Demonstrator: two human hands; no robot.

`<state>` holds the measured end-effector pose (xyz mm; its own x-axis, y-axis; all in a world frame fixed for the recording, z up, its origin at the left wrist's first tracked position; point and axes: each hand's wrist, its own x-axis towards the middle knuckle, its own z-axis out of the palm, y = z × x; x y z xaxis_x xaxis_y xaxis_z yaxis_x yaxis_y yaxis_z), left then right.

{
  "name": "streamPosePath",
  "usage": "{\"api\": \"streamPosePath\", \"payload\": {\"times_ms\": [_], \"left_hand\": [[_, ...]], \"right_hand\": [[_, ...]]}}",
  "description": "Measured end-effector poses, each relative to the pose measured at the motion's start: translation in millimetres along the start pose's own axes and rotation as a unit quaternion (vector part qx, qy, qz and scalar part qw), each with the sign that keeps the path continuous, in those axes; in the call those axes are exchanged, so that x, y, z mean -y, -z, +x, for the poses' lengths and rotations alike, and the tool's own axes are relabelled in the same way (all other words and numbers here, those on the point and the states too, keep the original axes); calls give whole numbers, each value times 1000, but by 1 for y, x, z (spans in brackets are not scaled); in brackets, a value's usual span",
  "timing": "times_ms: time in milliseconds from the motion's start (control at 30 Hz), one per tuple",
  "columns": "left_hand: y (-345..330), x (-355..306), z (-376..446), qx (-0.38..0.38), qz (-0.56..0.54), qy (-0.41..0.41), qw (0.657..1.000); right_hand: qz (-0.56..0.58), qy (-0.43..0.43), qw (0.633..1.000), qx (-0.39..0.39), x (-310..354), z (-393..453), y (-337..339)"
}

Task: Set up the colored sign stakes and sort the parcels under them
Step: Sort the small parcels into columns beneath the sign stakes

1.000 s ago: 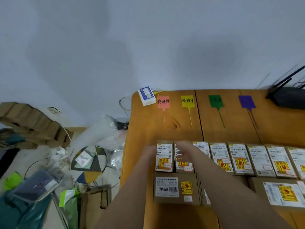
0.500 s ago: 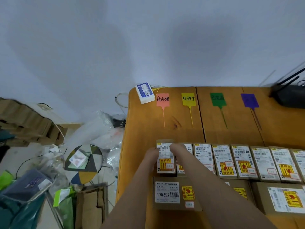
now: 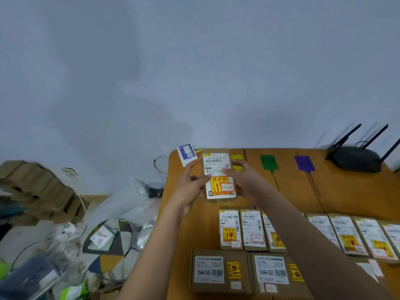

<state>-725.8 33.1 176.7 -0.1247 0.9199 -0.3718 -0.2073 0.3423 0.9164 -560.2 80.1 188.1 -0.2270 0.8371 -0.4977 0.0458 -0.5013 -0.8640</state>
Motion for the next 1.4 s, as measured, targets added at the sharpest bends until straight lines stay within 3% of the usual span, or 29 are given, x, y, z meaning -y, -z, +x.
{"api": "streamPosePath", "payload": {"times_ms": [200,333,600,733,933,1200,1400], "left_hand": [[-17,-47,-57,42,-56,-81,994],[-24,-57,-80,47,-53,-105,992],[-33,-39,-85,25,-34,-98,994],[-42,6,-59,-36,37,-55,997],[-50,70,-3,-58,99,29,993],[-55,87,129,-62,128,118,983],[-56,89,248,-51,147,123,980]], "right_hand": [[31,127,990,45,40,-81,16],[11,168,985,46,50,-108,23],[27,157,987,23,29,-105,30],[9,83,995,-61,-11,-69,32],[-61,-19,986,-153,-70,-4,32],[-137,-103,981,-88,-80,126,39],[-156,-94,978,-101,-66,247,50]]}}
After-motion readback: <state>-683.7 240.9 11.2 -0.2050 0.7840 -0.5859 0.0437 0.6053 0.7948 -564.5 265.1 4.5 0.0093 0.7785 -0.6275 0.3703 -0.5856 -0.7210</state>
